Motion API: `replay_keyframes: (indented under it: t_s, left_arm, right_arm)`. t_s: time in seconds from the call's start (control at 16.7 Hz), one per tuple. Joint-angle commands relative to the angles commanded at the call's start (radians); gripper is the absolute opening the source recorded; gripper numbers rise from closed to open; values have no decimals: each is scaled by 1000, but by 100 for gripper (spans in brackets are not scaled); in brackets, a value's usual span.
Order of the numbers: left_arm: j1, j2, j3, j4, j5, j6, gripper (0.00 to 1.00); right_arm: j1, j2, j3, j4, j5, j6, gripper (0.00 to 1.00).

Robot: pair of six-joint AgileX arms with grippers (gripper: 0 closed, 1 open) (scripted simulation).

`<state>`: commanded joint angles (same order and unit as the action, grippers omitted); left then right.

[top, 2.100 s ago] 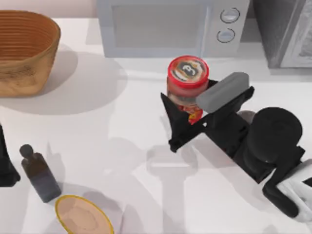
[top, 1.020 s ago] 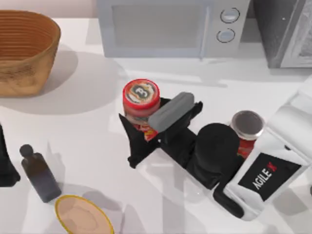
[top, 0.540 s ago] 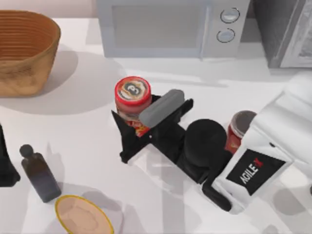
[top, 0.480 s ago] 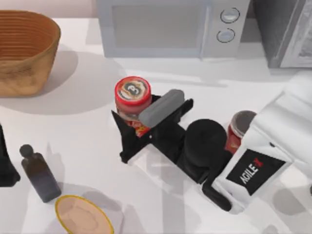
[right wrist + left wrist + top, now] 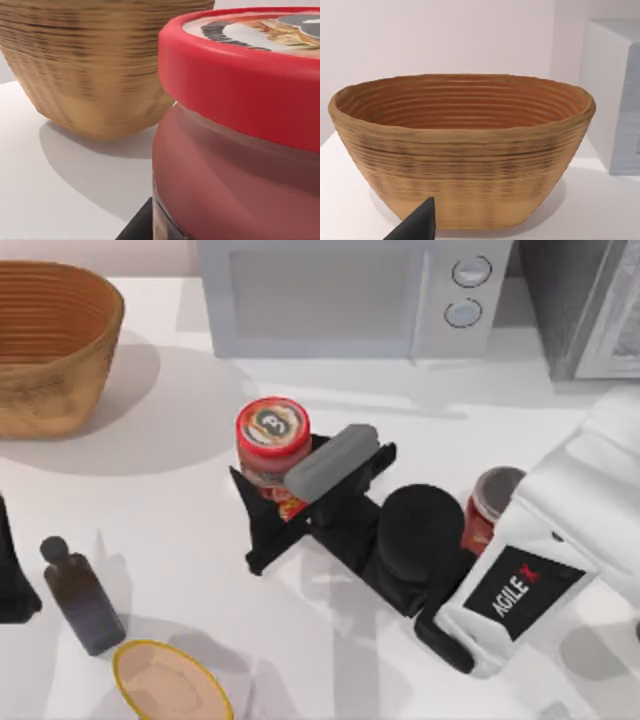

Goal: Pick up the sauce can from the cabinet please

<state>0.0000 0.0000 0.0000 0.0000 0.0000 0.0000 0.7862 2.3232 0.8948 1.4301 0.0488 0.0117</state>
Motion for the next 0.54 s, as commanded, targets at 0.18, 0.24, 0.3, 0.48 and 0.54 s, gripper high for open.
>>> replay_keyframes:
  t_s: [0.18,0.24,0.3,0.48,0.54]
  left_arm:
    - [0,0,0,0,0,0,100]
    - [0,0,0,0,0,0,100]
    - [0,0,0,0,0,0,100]
    - [0,0,0,0,0,0,100]
    - [0,0,0,0,0,0,100]
  right_arm:
    - [0,0,0,0,0,0,98]
    - [0,0,0,0,0,0,100]
    - [0,0,0,0,0,0,100]
    - [0,0,0,0,0,0,100]
    - [0,0,0,0,0,0,100]
